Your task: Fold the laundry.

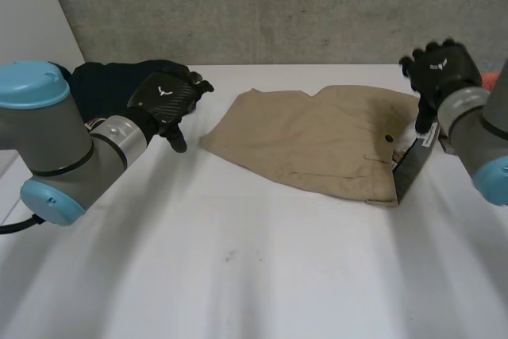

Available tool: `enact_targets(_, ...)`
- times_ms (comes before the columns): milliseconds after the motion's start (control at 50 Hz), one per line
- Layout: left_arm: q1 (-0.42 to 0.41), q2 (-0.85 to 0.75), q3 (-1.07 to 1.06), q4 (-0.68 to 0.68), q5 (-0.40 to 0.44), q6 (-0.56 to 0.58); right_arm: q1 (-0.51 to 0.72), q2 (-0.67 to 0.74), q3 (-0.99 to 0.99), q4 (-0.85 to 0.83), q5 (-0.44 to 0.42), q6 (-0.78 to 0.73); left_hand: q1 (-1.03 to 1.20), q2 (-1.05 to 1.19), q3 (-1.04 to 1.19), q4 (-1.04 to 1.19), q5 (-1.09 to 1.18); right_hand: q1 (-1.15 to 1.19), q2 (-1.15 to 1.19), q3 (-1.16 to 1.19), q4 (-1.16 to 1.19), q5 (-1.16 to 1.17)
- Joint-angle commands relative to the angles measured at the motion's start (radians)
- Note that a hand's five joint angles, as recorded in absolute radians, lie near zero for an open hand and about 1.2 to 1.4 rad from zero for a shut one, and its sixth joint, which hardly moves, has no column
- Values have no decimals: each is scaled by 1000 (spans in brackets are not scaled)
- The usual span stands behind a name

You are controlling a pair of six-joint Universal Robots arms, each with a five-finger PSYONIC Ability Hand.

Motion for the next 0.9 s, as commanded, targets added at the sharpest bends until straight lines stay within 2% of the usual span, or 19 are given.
enact_targets(20, -14, 1, -6, 1, 0, -1, 4, -15, 71, 182, -31, 110, -5, 1, -1, 4, 15, -52, -36, -37, -35, -45)
enact_targets(220, -20, -1, -20, 1, -2, -7, 21, 151, 119, 90, -57, 122, -5, 1, -1, 4, 15, -39, -23, -24, -22, -32)
enact_targets(400, -14, -1, -24, 1, 0, -66, 24, 218, 117, -57, -69, 118, -2, 4, 2, 7, 18, 275, 291, 290, 292, 282)
enact_targets(420, -14, -1, -24, 1, -2, -73, 26, 224, 117, -60, -71, 115, -2, 4, 2, 7, 18, 351, 367, 366, 368, 358)
enact_targets(480, -14, 1, -26, 1, -2, -99, 27, 235, 110, -62, -72, 119, -2, 4, 2, 7, 18, 1016, 1032, 1031, 1033, 1023)
enact_targets(500, -14, 1, -26, 1, -2, -105, 32, 229, 107, -65, -72, 121, 1, 7, 5, 10, 21, 1168, 1185, 1183, 1186, 1175)
enact_targets(540, -16, 1, -27, 1, -3, -126, 38, 220, 99, -66, -74, 124, 1, 7, 5, 10, 21, 1170, 1186, 1185, 1187, 1177)
enact_targets(640, -20, 1, -37, 1, -23, -175, 84, 110, 94, -55, -72, 122, 4, 10, 8, 13, 24, 1170, 1186, 1185, 1187, 1177)
enact_targets(740, -32, -1, -55, -2, -98, -243, 151, -88, 93, -49, -81, 124, 1, 7, 5, 10, 21, 1170, 1186, 1185, 1187, 1177)
enact_targets(820, -55, -25, -52, -2, -135, -298, 209, -165, 104, 0, -112, 124, -7, -2, -4, 1, 13, 1170, 1186, 1185, 1187, 1177)
enact_targets(900, -74, -73, -40, -4, -135, -335, 272, -242, 107, 60, -131, 128, -11, -5, -7, -2, 10, 1170, 1186, 1185, 1187, 1177)
